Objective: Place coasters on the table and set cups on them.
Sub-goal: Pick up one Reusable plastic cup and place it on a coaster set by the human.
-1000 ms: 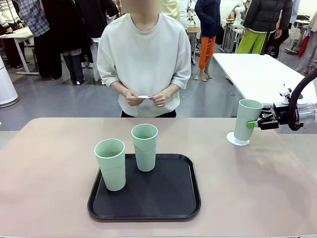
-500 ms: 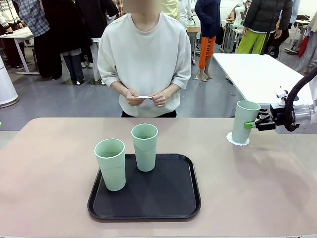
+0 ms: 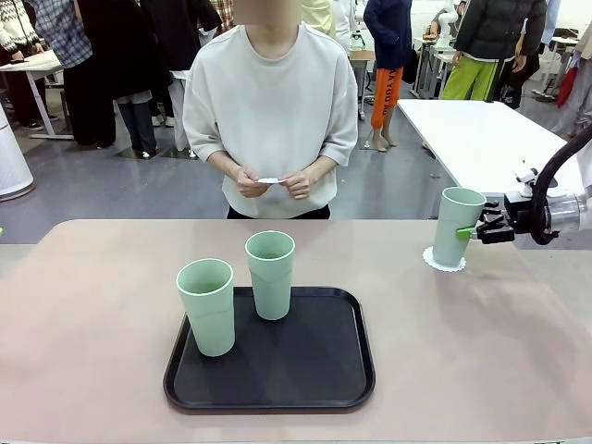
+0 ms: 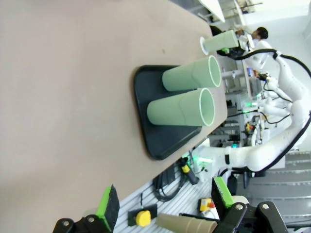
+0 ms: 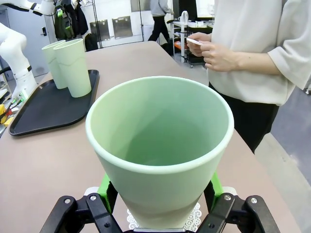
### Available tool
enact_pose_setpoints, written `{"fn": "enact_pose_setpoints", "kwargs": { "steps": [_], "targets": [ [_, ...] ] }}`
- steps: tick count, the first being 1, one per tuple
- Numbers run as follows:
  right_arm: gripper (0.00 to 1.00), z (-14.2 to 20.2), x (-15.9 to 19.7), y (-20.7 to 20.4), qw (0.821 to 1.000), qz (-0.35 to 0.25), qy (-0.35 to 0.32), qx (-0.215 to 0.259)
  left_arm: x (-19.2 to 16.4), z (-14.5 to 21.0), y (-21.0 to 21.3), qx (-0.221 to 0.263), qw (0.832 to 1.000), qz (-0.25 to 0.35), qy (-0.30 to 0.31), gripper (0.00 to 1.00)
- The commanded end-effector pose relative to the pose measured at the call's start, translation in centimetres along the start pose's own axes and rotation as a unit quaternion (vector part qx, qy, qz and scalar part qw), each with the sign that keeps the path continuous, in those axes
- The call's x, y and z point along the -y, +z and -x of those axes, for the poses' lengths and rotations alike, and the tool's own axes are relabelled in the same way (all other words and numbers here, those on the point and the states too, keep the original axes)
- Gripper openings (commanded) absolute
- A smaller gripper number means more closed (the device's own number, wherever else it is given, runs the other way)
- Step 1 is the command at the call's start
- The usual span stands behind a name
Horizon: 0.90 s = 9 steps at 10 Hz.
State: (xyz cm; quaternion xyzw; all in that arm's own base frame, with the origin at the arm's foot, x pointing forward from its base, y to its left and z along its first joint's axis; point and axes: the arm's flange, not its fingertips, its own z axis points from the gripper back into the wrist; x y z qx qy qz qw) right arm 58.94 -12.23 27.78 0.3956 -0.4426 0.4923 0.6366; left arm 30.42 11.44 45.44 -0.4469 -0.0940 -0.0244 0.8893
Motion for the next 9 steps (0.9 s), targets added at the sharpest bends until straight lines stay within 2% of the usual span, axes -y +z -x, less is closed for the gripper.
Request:
{"fn": "enact_pose_setpoints", "kwargs": {
  "steps": [1,4,5,9],
  "targets": [
    [0.85,0.46,1.05,-0.29,1.000,-0.003,0.008,0.000,-0.01,0.04,0.14,0.002,1.000,0.007,-0.002,1.00],
    [0.85,1.25,1.27,-0.98,1.000,-0.013,0.003,-0.014,-0.01,0.04,0.14,0.002,1.000,0.007,-0.002,1.00],
    [1.00,1.33,1.26,-0.96,1.000,-0.015,0.004,-0.023,-0.01,0.04,0.14,0.002,1.000,0.007,-0.002,1.00],
    [1.00,1.30,0.98,-0.63,0.996,-0.010,0.004,-0.086,-0.01,0.04,0.14,0.002,1.000,0.007,-0.002,1.00]
  ]
}}
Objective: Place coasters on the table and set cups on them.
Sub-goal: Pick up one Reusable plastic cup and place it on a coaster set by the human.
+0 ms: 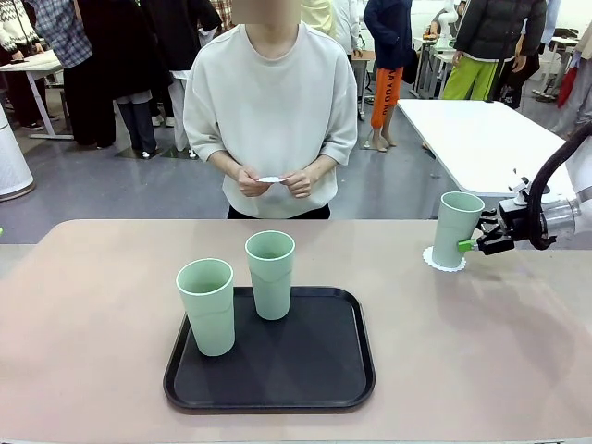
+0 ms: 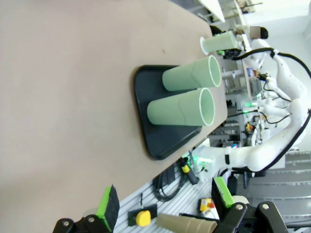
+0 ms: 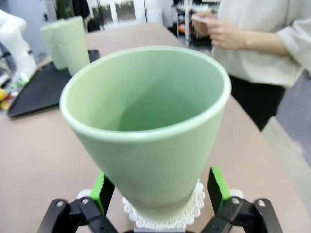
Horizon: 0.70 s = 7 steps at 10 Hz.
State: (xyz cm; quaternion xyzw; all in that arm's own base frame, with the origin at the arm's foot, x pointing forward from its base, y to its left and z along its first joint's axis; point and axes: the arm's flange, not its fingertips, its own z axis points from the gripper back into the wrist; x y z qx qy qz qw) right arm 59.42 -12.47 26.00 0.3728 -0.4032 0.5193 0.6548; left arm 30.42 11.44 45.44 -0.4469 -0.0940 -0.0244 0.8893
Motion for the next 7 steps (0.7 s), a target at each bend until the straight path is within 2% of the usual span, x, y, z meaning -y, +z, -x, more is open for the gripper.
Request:
{"fn": "enact_pose_setpoints", "kwargs": {
  "steps": [1,4,6,7],
  "targets": [
    [1.00,-0.4,0.4,0.1,0.999,0.005,0.000,-0.047,0.0,0.0,0.1,0.002,1.000,0.007,-0.002,1.00],
    [1.00,-0.3,0.6,1.9,0.992,0.038,-0.020,-0.115,0.0,0.0,0.1,0.002,1.000,0.007,-0.002,1.00],
    [1.00,-0.9,0.2,4.2,0.984,0.078,-0.040,-0.158,0.0,0.0,0.1,0.002,1.000,0.007,-0.002,1.00],
    [1.00,-1.9,-0.8,5.5,0.976,0.090,-0.046,-0.195,0.0,0.0,0.1,0.002,1.000,0.007,-0.002,1.00]
  ]
}}
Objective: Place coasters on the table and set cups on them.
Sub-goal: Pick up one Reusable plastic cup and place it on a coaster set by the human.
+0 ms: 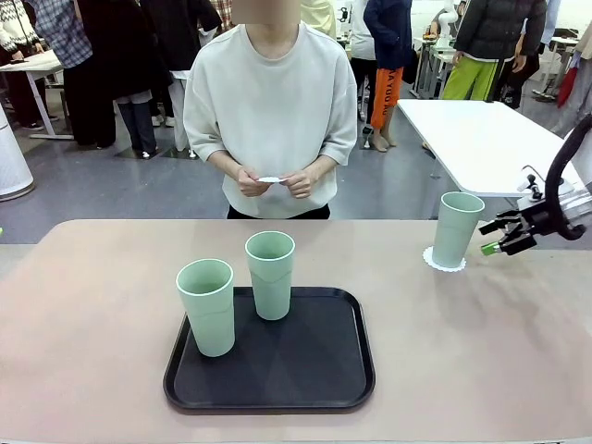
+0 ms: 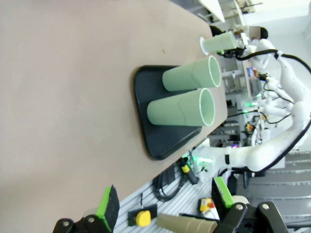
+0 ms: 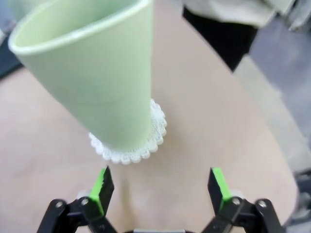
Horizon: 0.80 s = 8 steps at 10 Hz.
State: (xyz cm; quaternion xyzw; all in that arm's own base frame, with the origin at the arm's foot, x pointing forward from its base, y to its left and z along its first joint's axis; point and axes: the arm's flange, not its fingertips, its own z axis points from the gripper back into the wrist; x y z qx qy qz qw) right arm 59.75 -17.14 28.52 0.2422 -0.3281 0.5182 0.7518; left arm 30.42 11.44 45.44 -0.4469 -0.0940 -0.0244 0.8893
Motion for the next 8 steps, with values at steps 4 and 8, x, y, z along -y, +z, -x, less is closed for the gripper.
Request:
{"fn": "enact_pose_setpoints", "kwargs": {
  "steps": [4,8],
  "targets": [
    [1.00,-8.1,-10.0,8.1,0.975,0.007,0.039,-0.220,0.0,0.0,0.1,0.003,1.000,0.007,-0.002,1.00],
    [1.00,-17.0,-15.6,9.0,0.918,0.198,-0.176,-0.294,0.0,0.0,0.1,0.003,1.000,0.007,-0.002,1.00]
  ]
}}
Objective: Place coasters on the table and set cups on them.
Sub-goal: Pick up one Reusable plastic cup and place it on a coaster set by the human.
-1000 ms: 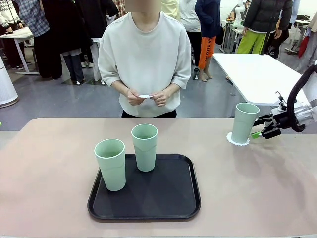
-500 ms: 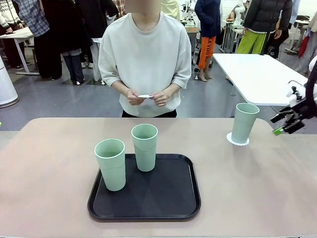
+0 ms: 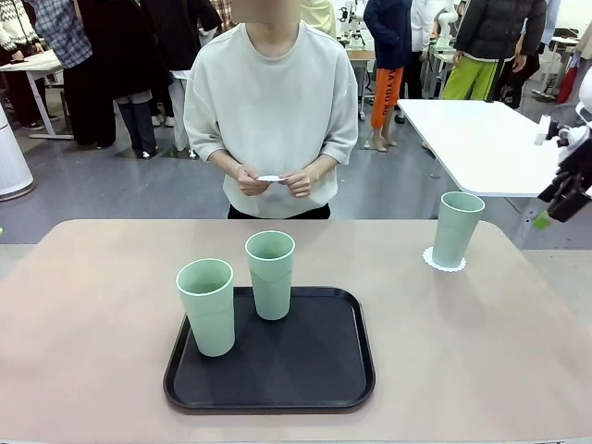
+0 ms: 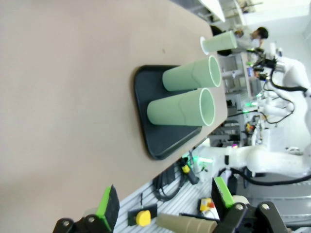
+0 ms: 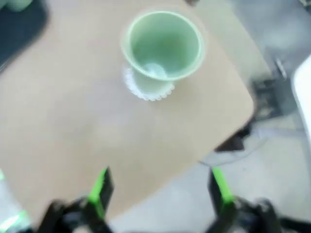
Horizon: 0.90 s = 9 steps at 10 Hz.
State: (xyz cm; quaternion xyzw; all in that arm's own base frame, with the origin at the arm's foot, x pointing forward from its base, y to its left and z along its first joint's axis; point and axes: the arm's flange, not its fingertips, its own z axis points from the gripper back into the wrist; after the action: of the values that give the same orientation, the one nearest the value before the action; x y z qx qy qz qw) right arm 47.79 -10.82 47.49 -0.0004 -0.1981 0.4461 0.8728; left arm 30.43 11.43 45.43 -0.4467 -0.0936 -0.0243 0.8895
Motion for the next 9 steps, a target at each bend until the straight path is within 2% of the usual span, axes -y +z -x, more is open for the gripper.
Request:
{"fn": "enact_pose_setpoints", "kwargs": {
  "steps": [1,2,6,7,8,9],
  "targets": [
    [1.00,-4.3,-3.1,1.6,0.983,0.022,-0.167,-0.065,0.0,0.1,0.2,0.003,1.000,0.007,-0.002,1.00],
    [1.00,-5.6,-3.6,3.1,0.974,0.056,-0.211,-0.063,0.0,0.1,0.2,0.003,1.000,0.007,-0.002,1.00],
    [1.00,-6.0,-6.1,5.6,0.956,0.039,-0.272,-0.099,0.0,0.1,0.2,0.003,1.000,0.007,-0.002,1.00],
    [1.00,-5.6,-5.6,5.4,0.958,0.005,-0.268,-0.101,0.0,0.1,0.2,0.003,1.000,0.007,-0.002,1.00],
    [1.00,-6.2,-6.2,5.3,0.960,0.052,-0.260,-0.092,0.0,0.1,0.2,0.003,1.000,0.007,-0.002,1.00],
    [1.00,-6.2,-6.2,5.3,0.960,0.052,-0.260,-0.092,0.0,0.1,0.2,0.003,1.000,0.007,-0.002,1.00]
  ]
}}
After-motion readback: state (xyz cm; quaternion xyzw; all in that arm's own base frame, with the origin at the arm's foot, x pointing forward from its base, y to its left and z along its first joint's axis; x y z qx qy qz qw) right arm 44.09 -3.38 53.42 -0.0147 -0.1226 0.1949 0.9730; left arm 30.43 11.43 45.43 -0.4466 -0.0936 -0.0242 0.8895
